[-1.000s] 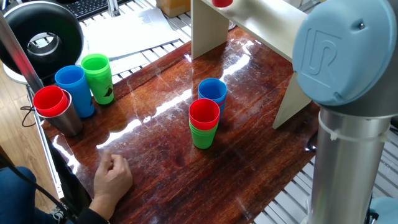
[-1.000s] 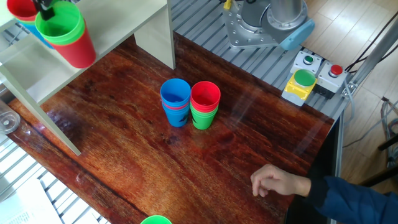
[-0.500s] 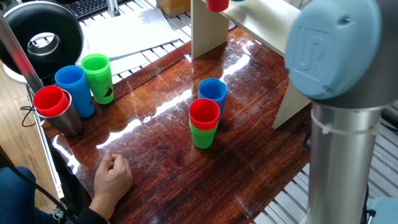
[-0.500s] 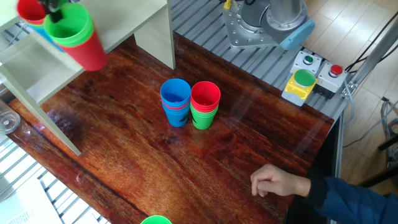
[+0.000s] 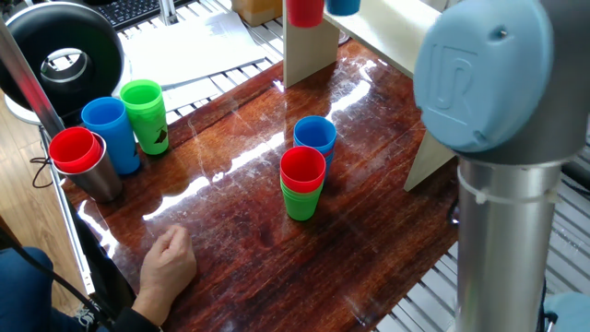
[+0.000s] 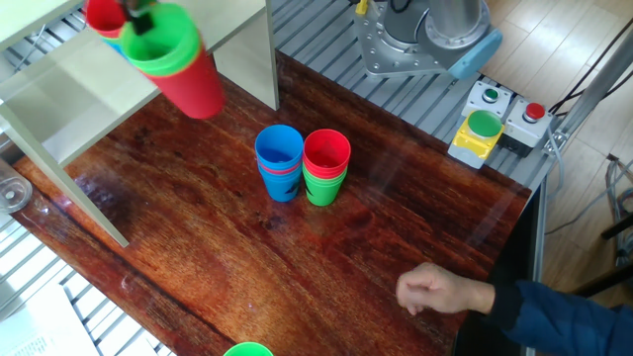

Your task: Take the cups off the shelf and stack them together

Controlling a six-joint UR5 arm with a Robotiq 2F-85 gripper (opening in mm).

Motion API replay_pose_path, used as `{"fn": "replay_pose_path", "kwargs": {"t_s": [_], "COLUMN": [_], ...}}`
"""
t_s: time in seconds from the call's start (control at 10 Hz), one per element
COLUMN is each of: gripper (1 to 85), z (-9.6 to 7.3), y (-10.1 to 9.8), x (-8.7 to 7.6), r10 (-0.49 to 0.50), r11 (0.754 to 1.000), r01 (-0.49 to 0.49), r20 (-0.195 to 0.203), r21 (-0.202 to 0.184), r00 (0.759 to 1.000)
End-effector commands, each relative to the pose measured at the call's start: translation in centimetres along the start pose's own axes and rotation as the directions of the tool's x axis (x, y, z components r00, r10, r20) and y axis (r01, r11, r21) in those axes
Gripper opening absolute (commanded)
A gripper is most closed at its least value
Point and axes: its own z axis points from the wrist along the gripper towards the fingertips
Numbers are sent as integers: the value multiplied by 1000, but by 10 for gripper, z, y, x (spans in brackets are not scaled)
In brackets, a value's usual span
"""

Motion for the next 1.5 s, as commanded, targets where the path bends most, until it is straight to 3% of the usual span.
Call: {"fn": "replay_pose_path", "kwargs": {"t_s": [0.0, 0.3, 0.5, 0.7, 0.9, 1.1, 1.2, 1.4], "gripper": [17, 17, 17, 17, 17, 17, 17, 17], "z": [12, 31, 47, 63, 80, 100, 107, 110], "y": [43, 65, 69, 58, 73, 74, 66, 28], "x": [15, 27, 37, 46, 65, 81, 90, 94], "r10": [73, 47, -71, -199, -265, -314, -371, -532], "r11": [992, 990, 989, 976, 954, 937, 921, 846], "r01": [-73, -49, 67, 195, 257, 307, 365, 533], "r20": [-8, -21, -28, -33, -28, -18, -25, -79], "r21": [-101, -131, -130, -98, -152, -165, -135, -5], "r00": [997, 999, 997, 979, 964, 949, 928, 843]}}
